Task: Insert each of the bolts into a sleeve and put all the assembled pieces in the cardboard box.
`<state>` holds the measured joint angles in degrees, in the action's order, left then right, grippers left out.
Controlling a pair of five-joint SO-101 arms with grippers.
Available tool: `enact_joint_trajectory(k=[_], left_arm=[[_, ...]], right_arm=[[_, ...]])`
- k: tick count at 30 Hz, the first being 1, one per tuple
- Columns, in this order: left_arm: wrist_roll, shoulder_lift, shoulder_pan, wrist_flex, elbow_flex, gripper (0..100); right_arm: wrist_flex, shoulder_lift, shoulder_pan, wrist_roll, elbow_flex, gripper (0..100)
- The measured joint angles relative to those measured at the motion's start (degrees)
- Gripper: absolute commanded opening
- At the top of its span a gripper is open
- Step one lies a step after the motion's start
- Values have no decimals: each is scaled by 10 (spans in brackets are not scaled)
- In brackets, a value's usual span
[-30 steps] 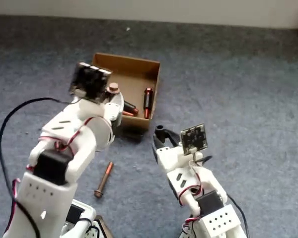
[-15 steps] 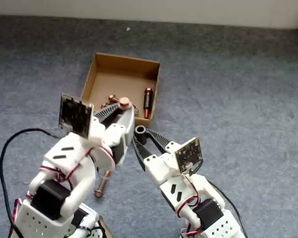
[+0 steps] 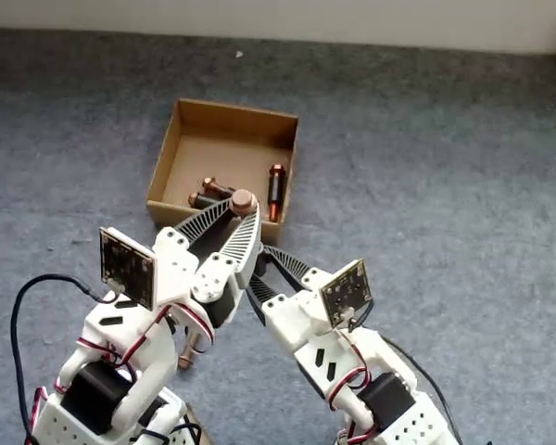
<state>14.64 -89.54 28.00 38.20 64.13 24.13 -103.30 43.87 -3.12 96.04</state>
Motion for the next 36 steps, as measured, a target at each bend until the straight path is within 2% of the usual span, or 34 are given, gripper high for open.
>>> enact_joint_trajectory(k=[18, 20, 24, 31, 36], left_arm=[[-27, -5, 1, -3, 53, 11], [-27, -5, 2, -3, 62, 37], [-27, -8, 2, -5, 72, 149], [-28, -5, 0, 13, 74, 200], [-28, -5, 1, 63, 58, 217]], right_arm=[[0, 0, 0, 2, 0, 5], [0, 0, -4, 2, 0, 5], [1, 0, -10, 3, 0, 5], [0, 0, -16, 3, 0, 5], [0, 0, -18, 3, 0, 5]])
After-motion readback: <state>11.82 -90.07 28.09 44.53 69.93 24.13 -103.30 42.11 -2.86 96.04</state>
